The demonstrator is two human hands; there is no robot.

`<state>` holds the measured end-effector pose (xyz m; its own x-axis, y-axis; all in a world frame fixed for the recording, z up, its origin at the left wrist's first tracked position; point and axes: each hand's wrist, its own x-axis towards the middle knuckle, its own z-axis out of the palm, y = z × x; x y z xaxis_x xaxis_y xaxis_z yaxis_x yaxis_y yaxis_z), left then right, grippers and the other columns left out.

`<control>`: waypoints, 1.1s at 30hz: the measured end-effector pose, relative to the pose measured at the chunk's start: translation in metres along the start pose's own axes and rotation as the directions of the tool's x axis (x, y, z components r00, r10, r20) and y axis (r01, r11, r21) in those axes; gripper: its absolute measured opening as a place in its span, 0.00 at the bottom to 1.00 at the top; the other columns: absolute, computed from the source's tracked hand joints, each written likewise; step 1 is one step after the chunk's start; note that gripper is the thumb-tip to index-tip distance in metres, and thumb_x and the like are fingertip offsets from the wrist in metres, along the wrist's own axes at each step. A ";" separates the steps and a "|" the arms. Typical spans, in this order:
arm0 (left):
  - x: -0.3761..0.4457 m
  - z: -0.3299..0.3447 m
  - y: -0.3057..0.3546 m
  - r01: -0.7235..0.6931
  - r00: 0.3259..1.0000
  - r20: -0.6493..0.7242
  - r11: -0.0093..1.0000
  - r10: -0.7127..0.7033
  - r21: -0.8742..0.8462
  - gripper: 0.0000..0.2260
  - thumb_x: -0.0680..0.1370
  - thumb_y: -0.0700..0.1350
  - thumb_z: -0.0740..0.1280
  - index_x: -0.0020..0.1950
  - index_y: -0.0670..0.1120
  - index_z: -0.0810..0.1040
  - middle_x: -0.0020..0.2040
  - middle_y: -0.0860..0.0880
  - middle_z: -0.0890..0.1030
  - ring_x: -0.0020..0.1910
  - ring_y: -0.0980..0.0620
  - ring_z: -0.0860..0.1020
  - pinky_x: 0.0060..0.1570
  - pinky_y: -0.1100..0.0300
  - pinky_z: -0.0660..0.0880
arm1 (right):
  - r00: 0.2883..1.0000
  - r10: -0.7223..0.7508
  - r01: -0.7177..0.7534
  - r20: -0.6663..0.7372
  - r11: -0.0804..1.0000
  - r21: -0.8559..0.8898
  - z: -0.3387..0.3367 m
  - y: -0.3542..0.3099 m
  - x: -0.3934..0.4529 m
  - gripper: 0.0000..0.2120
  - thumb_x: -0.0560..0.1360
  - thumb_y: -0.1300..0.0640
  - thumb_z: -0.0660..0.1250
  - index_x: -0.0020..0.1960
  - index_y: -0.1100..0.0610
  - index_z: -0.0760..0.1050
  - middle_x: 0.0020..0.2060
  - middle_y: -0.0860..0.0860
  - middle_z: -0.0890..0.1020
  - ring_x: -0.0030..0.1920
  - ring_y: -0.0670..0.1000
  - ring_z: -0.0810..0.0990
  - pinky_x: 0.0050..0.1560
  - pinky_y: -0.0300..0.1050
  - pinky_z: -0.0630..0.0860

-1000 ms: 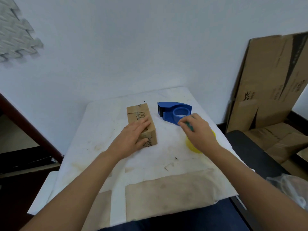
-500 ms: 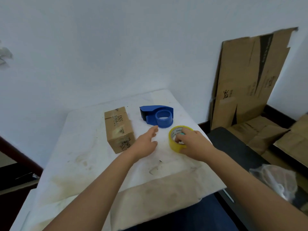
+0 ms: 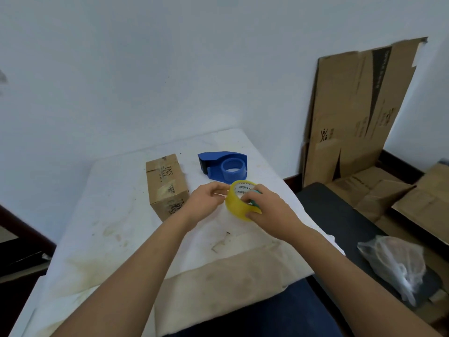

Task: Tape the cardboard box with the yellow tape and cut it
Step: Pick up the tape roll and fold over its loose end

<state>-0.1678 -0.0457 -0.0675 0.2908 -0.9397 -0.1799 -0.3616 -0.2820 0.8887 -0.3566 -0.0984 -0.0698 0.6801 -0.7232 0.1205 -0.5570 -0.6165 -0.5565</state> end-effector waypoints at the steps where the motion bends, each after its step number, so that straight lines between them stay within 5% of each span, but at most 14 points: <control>1: -0.001 -0.004 -0.002 -0.014 0.999 -0.034 1.000 0.015 0.014 0.12 0.78 0.38 0.65 0.58 0.48 0.81 0.55 0.51 0.84 0.56 0.54 0.81 0.50 0.65 0.74 | 1.000 -0.006 0.006 0.004 1.000 0.025 0.002 -0.002 0.000 0.13 0.74 0.57 0.68 0.58 0.51 0.76 0.59 0.48 0.73 0.56 0.52 0.75 0.53 0.50 0.77; 4: -0.006 -0.015 -0.006 -0.040 0.993 -0.110 0.999 0.042 0.018 0.06 0.78 0.44 0.69 0.54 0.47 0.83 0.52 0.50 0.85 0.53 0.54 0.82 0.50 0.66 0.75 | 1.000 -0.018 0.016 0.009 0.993 0.116 0.009 -0.009 0.000 0.13 0.72 0.59 0.70 0.56 0.51 0.76 0.56 0.49 0.74 0.55 0.52 0.76 0.53 0.47 0.77; 7: -0.012 -0.024 -0.006 -0.043 0.985 -0.165 0.997 0.053 0.063 0.05 0.77 0.46 0.70 0.50 0.47 0.83 0.49 0.49 0.85 0.51 0.52 0.81 0.49 0.64 0.76 | 1.000 -0.004 0.002 0.010 0.980 0.200 0.014 -0.015 -0.003 0.13 0.72 0.60 0.71 0.56 0.52 0.77 0.54 0.50 0.75 0.54 0.49 0.75 0.49 0.33 0.72; 11: -0.023 -0.029 0.002 -0.127 0.966 -0.188 0.960 0.176 0.248 0.05 0.78 0.47 0.68 0.49 0.47 0.81 0.47 0.50 0.84 0.49 0.53 0.81 0.48 0.61 0.77 | 0.995 -0.001 0.034 -0.098 0.940 0.340 0.018 -0.025 -0.011 0.08 0.76 0.52 0.68 0.54 0.51 0.79 0.49 0.49 0.76 0.48 0.42 0.76 0.45 0.30 0.71; 18: -0.055 -0.016 0.030 -0.364 0.885 0.023 0.660 0.465 0.657 0.04 0.80 0.48 0.65 0.49 0.49 0.78 0.46 0.52 0.79 0.45 0.54 0.76 0.46 0.54 0.77 | 0.952 0.147 0.011 -0.270 0.862 0.507 0.026 -0.045 -0.015 0.19 0.75 0.52 0.70 0.65 0.50 0.73 0.57 0.50 0.73 0.53 0.45 0.76 0.46 0.21 0.70; 26: -0.074 -0.017 0.041 -0.365 0.870 0.090 0.511 0.485 0.778 0.07 0.81 0.50 0.61 0.52 0.49 0.77 0.49 0.52 0.79 0.47 0.53 0.74 0.44 0.60 0.71 | 0.948 0.147 -0.006 -0.282 0.895 0.447 0.033 -0.051 -0.023 0.15 0.74 0.52 0.69 0.60 0.50 0.75 0.56 0.48 0.74 0.48 0.40 0.75 0.45 0.21 0.70; 33: -0.081 -0.012 0.047 -0.362 0.821 0.183 0.246 0.540 0.899 0.10 0.83 0.50 0.56 0.57 0.49 0.75 0.51 0.51 0.78 0.49 0.52 0.73 0.43 0.61 0.64 | 0.937 0.165 -0.041 -0.308 0.927 0.374 0.040 -0.057 -0.025 0.15 0.75 0.52 0.69 0.60 0.51 0.75 0.56 0.50 0.74 0.49 0.44 0.73 0.46 0.26 0.69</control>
<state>-0.1980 0.0197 -0.0056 -0.1186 -0.9597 0.2549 -0.9907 0.0970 -0.0959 -0.3229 -0.0329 -0.0739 0.3982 -0.8754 0.2741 -0.3654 -0.4255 -0.8279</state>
